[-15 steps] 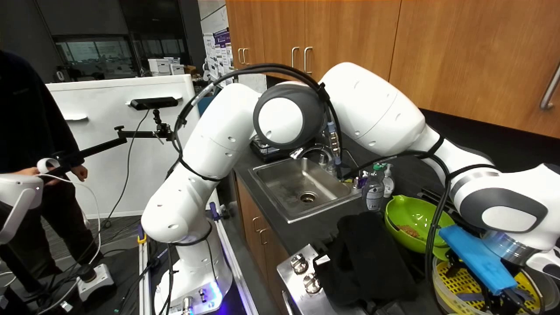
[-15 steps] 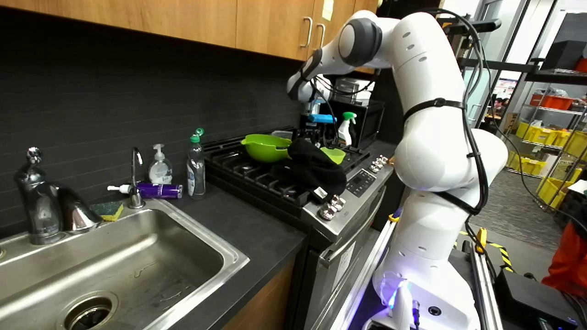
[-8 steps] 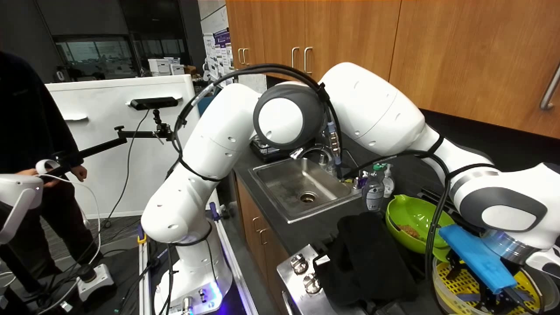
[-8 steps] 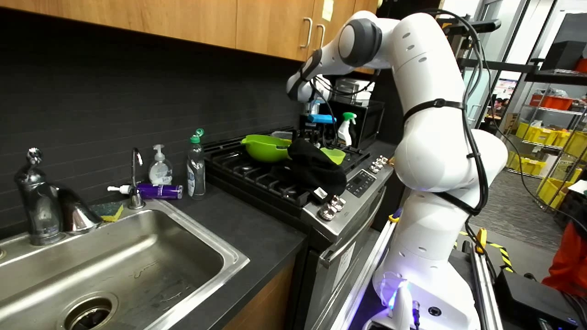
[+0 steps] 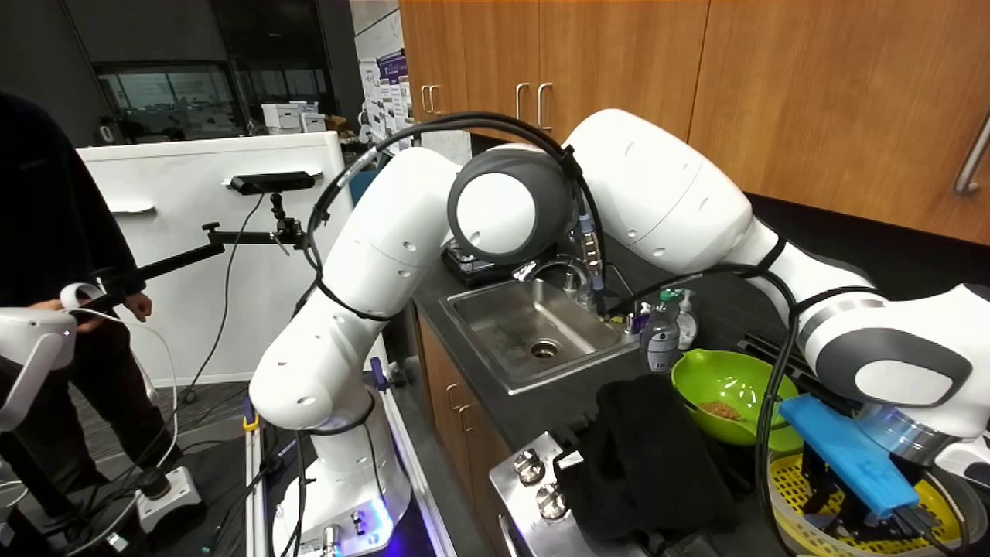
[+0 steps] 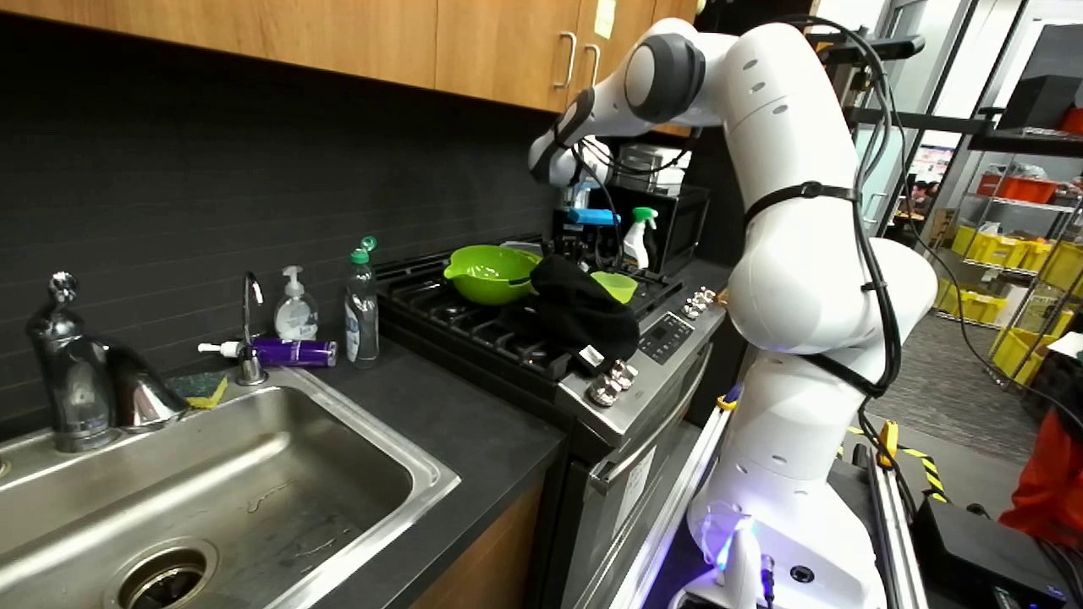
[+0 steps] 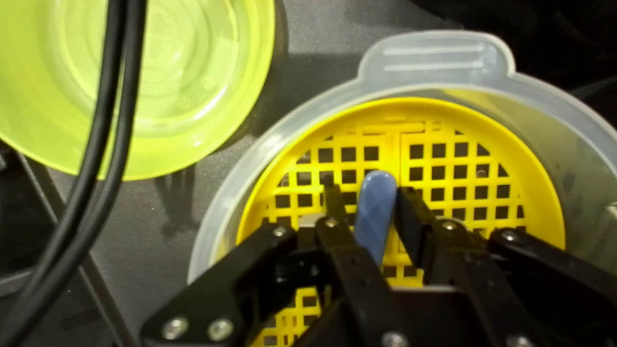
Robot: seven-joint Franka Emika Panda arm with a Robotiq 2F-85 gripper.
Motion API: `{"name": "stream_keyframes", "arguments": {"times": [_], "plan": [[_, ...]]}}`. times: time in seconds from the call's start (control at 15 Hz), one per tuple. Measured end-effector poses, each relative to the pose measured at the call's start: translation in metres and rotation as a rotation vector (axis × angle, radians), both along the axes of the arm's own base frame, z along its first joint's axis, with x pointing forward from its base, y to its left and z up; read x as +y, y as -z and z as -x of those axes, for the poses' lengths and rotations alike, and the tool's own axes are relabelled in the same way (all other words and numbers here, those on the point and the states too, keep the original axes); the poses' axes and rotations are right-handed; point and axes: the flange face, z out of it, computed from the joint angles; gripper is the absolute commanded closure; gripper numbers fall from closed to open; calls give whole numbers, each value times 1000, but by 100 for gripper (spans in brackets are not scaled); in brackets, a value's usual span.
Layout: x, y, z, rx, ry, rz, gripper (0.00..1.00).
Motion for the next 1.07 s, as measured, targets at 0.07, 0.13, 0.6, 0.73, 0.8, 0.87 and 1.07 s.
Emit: {"name": "stream_keyframes", "arguments": {"times": [0.07, 0.13, 0.6, 0.73, 0.8, 0.87, 1.07], "plan": [[-1, 0, 1, 0, 1, 1, 94], [-2, -1, 1, 0, 2, 1, 98], [-3, -1, 2, 1, 2, 3, 95], [-3, -1, 2, 1, 2, 4, 95], [-3, -1, 2, 1, 2, 4, 95], [-3, -2, 1, 0, 2, 5, 95], [-5, -6, -1, -7, 1, 11, 95]]}}
